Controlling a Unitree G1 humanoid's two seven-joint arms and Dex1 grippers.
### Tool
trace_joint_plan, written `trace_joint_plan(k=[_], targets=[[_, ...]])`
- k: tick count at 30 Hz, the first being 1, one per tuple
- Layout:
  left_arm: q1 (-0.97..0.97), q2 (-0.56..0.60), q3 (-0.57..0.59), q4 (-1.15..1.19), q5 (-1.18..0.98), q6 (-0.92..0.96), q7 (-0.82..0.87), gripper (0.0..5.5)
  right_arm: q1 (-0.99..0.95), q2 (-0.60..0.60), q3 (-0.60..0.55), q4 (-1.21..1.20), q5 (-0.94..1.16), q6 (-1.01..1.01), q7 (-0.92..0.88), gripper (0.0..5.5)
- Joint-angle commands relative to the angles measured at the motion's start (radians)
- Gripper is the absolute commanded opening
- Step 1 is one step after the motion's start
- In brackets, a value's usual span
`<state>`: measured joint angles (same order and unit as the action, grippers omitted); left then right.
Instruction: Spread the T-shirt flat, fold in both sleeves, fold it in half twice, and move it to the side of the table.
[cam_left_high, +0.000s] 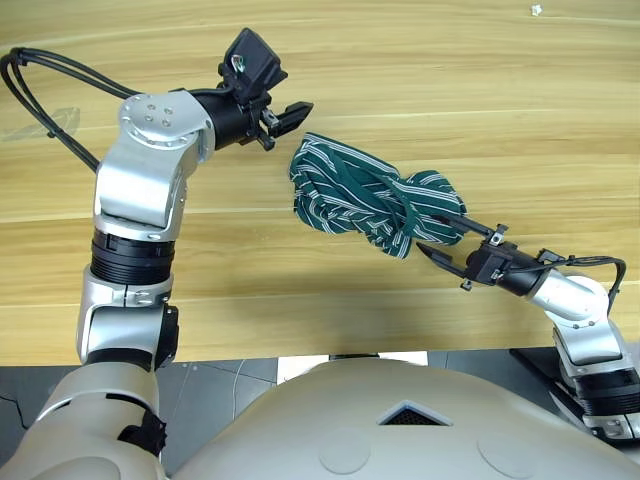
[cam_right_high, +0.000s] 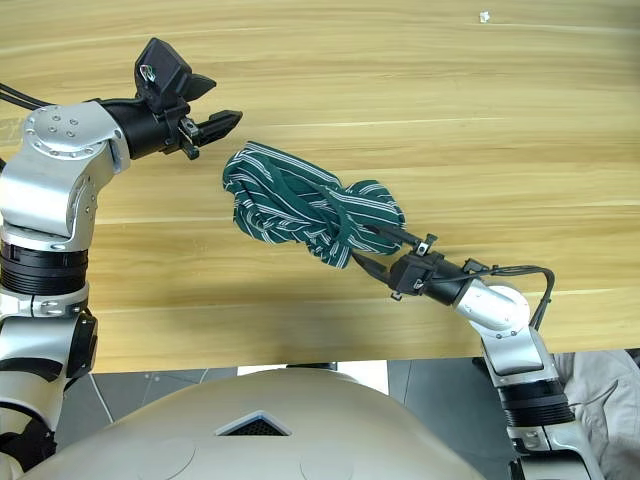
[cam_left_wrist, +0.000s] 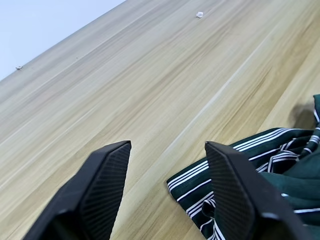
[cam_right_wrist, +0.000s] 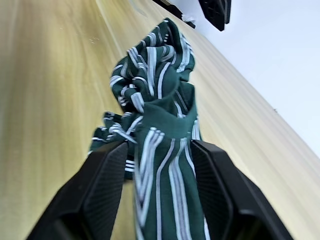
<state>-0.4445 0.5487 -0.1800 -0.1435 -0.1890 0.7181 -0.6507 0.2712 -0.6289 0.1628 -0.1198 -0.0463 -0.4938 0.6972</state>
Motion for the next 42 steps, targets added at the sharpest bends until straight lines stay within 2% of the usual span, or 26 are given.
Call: trace_joint_plan(k=[1,10,24,31,36,42], targets=[[0.007,0.01,-0.001,-0.001,0.014,-0.005,-0.003,2.77,-0.021,0.013,0.022,0.042,-0.03,0.0,-0.011,2.31],[-0.004,0.011,0.005,0.016,0.018,-0.024,-0.003,2.77,-0.058,0.057,0.056,0.093,-0.049,0.006,-0.043,2.31],[-0.003,0.01,0.001,0.043,0.039,-0.061,-0.009,2.77,-0.101,0.095,0.049,0.119,-0.045,-0.004,-0.094,0.04],[0.035,-0.002,0.026,0.012,0.003,-0.04,-0.027,2.77,-0.146,0.069,0.004,0.031,0.023,0.01,-0.071,0.04],[0.058,-0.024,0.092,-0.015,-0.075,-0.012,-0.034,2.77,-0.2,0.015,-0.056,-0.077,0.18,0.07,0.004,0.04],[0.083,-0.028,0.098,-0.018,-0.109,-0.014,-0.052,2.77,-0.225,-0.042,-0.1,-0.152,0.296,0.138,0.09,0.04]])
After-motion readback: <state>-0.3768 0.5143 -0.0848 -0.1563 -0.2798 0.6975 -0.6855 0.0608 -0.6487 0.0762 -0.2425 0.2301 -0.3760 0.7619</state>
